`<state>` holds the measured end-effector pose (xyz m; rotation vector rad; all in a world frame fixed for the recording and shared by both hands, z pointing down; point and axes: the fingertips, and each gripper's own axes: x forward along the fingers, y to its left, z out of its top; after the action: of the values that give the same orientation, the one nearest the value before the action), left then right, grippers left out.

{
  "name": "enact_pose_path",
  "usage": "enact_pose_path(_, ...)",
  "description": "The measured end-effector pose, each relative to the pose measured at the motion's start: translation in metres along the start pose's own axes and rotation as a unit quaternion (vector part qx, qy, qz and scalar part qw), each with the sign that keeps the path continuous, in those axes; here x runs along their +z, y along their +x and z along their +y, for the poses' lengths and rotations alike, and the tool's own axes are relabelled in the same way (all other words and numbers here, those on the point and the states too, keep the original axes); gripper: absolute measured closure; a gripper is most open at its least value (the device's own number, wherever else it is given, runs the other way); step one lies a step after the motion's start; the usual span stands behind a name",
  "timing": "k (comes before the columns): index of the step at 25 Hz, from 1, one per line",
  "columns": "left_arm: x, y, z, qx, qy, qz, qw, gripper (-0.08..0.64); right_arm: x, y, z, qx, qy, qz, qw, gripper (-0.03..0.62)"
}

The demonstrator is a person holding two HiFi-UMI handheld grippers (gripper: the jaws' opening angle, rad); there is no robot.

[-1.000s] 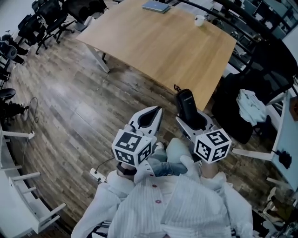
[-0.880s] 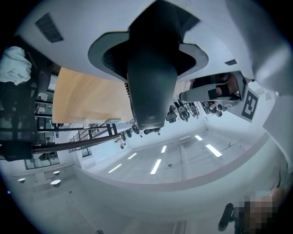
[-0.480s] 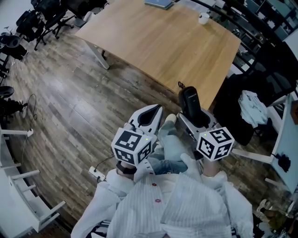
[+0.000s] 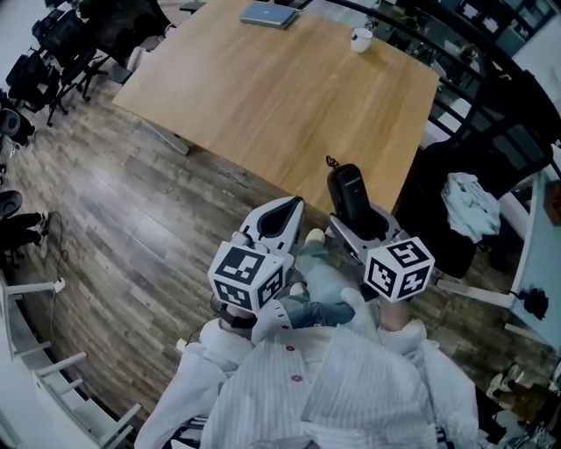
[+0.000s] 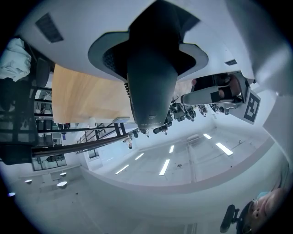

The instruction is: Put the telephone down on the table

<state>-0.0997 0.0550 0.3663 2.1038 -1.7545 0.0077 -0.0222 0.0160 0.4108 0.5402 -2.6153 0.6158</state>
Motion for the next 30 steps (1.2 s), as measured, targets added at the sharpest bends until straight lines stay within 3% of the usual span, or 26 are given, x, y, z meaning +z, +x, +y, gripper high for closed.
enact_pose_path(12,0.060,0.120,0.017,-0.050,0.028,0.020,0.9982,0.551,0.076,0.035,-0.092,-0.031,0.023,-0.018,0.999,0.301)
enact_pose_path(18,0.070,0.163,0.024,-0.074,0.031,0.029,0.9964,0.551,0.098,0.040,-0.133,-0.060,0.029,-0.024,0.997,0.301)
enact_pose_path(30,0.093,0.215,0.008,-0.151,0.057,0.051,0.9855,0.551,0.125,0.024,-0.167,-0.125,0.058,-0.059,0.989,0.301)
